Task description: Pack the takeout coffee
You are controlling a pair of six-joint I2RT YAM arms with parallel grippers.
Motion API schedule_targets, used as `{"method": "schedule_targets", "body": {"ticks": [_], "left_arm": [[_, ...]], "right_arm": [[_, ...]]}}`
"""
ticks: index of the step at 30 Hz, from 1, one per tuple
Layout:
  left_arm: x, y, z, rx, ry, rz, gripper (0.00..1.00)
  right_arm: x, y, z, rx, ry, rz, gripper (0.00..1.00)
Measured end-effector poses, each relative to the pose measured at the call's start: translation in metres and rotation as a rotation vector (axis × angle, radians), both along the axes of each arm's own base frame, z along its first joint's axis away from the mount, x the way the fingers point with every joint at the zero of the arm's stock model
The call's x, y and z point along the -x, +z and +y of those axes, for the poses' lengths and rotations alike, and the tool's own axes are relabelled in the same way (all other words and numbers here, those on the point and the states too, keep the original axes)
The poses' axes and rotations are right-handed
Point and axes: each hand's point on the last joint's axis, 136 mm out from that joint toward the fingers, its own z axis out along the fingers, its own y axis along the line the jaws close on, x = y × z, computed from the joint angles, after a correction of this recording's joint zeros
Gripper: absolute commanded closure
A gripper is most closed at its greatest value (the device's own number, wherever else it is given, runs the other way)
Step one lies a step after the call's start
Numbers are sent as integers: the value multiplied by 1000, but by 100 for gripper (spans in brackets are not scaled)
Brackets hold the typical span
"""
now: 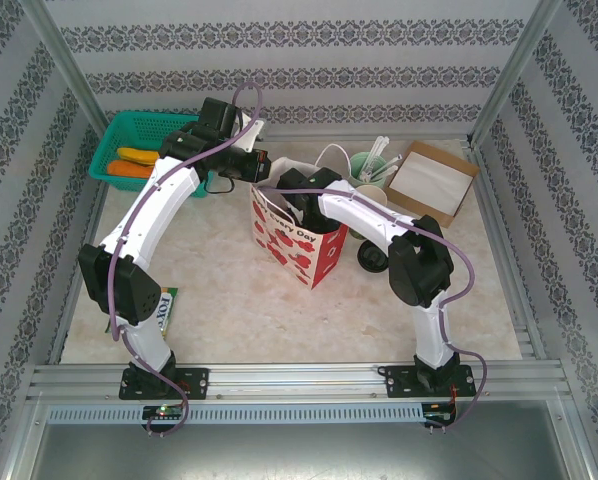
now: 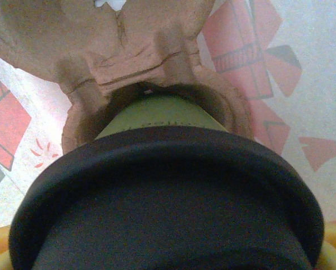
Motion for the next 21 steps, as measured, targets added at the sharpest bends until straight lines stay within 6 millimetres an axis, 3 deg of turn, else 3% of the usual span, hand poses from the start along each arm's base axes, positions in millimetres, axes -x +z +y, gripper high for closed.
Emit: {"method": "schedule_targets", "body": {"ticks": [8, 21], "left_arm": [[0, 0, -1, 3, -2, 2, 100], [0, 0, -1, 3, -3, 1, 100]], "right_arm": [[0, -5, 0, -9, -14, 8, 43], [1, 5, 4, -45, -50, 6, 33]]}}
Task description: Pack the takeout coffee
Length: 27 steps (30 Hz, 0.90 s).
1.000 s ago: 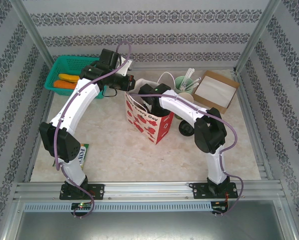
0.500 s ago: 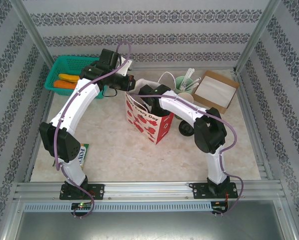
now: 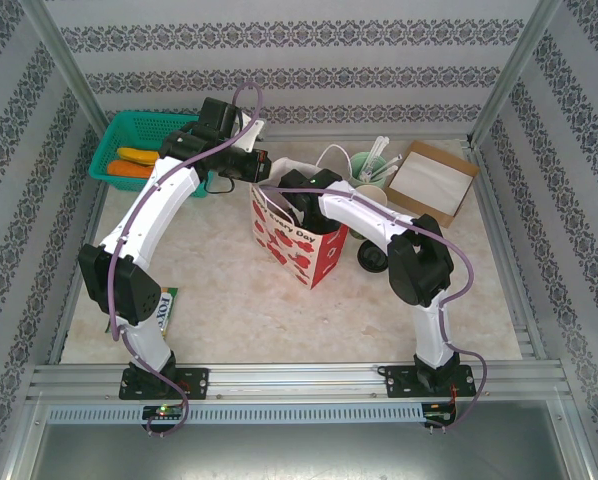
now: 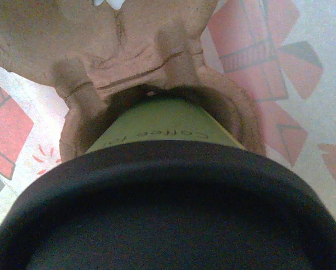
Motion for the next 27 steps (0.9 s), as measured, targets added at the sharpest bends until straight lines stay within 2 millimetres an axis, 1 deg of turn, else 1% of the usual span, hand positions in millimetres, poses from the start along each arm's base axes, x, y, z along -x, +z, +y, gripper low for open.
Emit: {"method": "schedule_targets", "body": {"ticks": [8, 18, 27], "left_arm": [[1, 0, -1, 5, -5, 2, 100], [2, -4, -2, 7, -9, 13, 100], [1, -5, -3, 10, -12, 12, 100]], "right_arm": [[2, 1, 3, -15, -12, 13, 33], [3, -5, 6, -41, -34, 12, 33], [0, -4, 5, -82, -66, 4, 32]]}}
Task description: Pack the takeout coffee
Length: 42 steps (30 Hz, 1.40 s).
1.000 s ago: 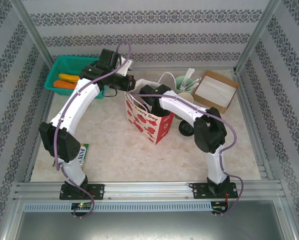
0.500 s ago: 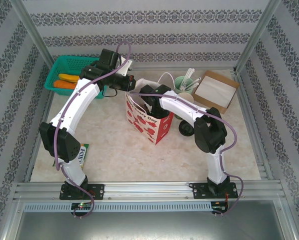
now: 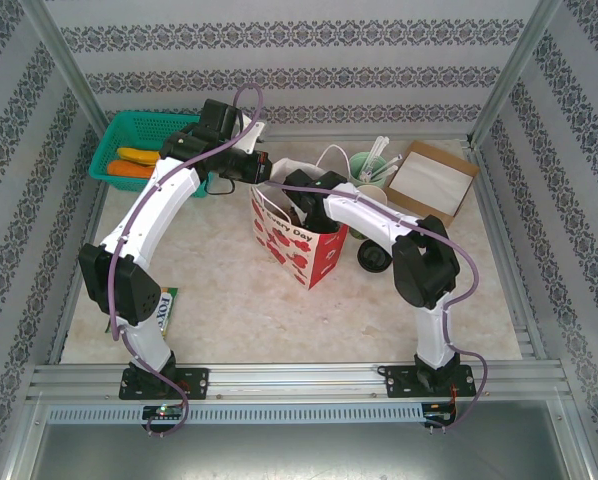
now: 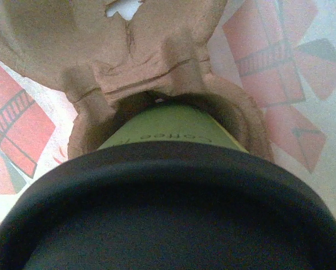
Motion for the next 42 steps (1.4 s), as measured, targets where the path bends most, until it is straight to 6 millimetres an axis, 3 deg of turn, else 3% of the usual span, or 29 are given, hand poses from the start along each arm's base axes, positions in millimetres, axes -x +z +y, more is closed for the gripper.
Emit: {"method": "schedule_targets", "body": {"ticks": [11, 29, 32, 42], "left_arm": [[-1, -1, 0, 1, 0, -3, 100], [-1, -1, 1, -8, 7, -5, 100], [-1, -1, 1, -8, 7, -5, 100], [0, -2, 1, -10, 6, 1, 100]], "right_arm": [[-1, 1, 0, -1, -8, -3, 24], [16, 7, -5, 60, 17, 37, 13], [16, 11, -5, 60, 24, 37, 2], [12, 24, -2, 52, 29, 21, 2]]}}
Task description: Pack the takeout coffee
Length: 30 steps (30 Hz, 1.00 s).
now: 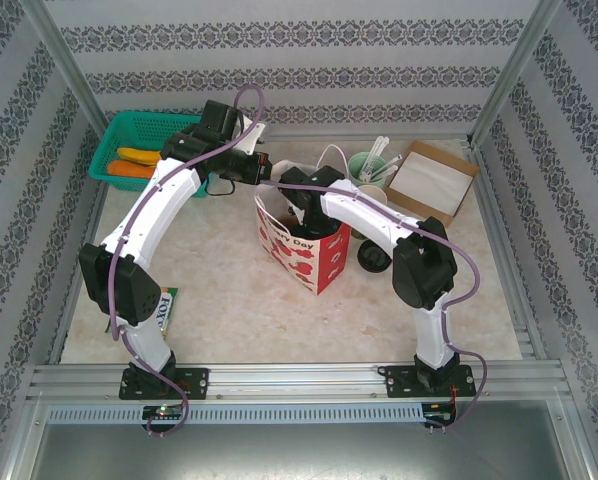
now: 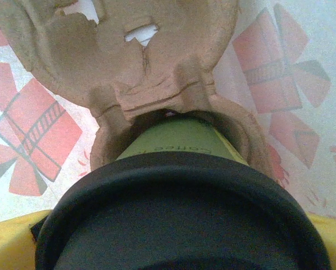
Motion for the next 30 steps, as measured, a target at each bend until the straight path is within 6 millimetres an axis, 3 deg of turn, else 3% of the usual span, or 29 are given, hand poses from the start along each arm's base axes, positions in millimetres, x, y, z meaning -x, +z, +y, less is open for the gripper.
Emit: {"method": "schedule_targets", "body": {"ticks": [11, 30], "left_arm": [[1, -5, 0, -4, 0, 12, 100], [1, -7, 1, -5, 1, 17, 100]], "right_arm": [[-6, 9, 0, 0, 2, -35, 2], [-14, 56, 9, -49, 44, -220, 2]]}}
